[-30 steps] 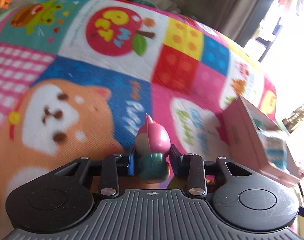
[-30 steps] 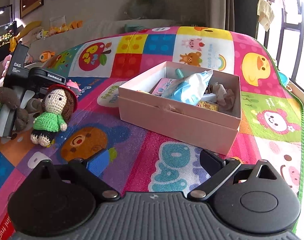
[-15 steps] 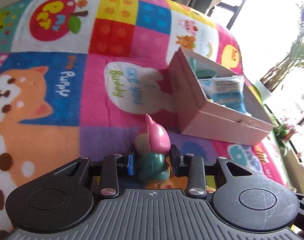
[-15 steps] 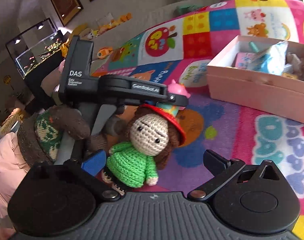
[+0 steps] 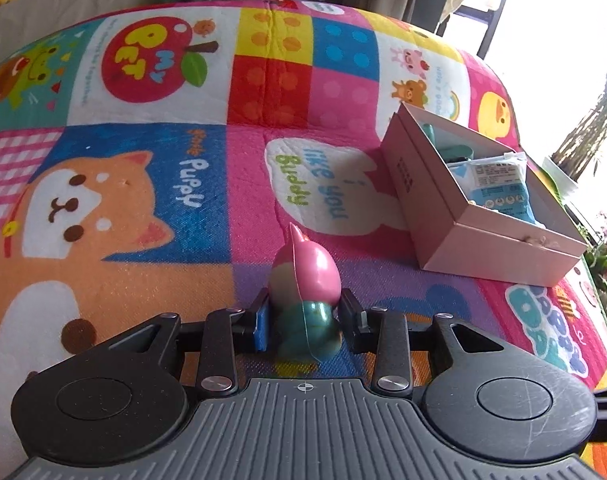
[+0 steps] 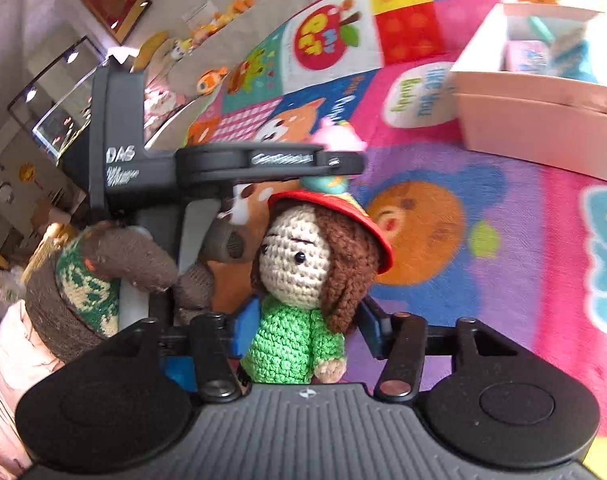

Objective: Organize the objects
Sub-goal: 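Carry the figurine into the pink box with left while right carries the doll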

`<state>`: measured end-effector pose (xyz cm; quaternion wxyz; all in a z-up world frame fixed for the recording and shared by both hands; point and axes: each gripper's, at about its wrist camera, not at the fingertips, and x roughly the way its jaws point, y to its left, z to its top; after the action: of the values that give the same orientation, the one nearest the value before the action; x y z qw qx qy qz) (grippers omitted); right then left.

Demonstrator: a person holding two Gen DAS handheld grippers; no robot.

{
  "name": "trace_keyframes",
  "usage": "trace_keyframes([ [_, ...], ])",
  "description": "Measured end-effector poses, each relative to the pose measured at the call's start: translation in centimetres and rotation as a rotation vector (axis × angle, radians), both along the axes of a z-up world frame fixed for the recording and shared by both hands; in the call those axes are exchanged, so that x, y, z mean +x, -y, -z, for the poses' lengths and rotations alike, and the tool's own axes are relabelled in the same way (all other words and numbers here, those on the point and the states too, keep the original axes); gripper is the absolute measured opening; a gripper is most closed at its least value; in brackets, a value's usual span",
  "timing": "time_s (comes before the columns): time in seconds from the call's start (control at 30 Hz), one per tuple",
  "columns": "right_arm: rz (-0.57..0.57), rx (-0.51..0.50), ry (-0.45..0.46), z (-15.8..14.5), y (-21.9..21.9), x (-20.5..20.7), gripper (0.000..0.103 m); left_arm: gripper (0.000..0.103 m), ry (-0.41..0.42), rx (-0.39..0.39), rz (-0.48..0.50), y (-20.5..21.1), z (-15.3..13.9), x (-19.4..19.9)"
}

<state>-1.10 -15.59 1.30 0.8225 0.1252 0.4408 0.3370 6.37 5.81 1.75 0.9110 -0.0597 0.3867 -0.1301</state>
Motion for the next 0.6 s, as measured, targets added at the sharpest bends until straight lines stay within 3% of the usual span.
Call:
trace_keyframes([
  [0.07,0.056,-0.028,0.034,-0.5,1.7,-0.6,0.045,0.038,0.012,0.020,0.024,0.2,0.1,-0.4],
  [0.33,0.226,-0.170,0.153,-2.2,7.2,-2.7,0.045,0.038,0.012,0.041,0.138,0.9,-0.1,-2.7],
  [0.4,0.253,-0.203,0.190,-2.4,7.6,-3.1,0.051,0.038,0.008,0.053,0.148,0.9,-0.4,-3.2],
  [0.47,0.286,-0.224,0.227,-2.5,8.3,-3.2,0.074,0.038,0.017,0.068,0.136,0.8,-0.8,-3.7],
  [0.6,0.307,-0.218,0.244,-2.2,8.5,-2.7,0.082,0.038,0.052,0.053,0.047,-0.2,-1.9,-4.2],
])
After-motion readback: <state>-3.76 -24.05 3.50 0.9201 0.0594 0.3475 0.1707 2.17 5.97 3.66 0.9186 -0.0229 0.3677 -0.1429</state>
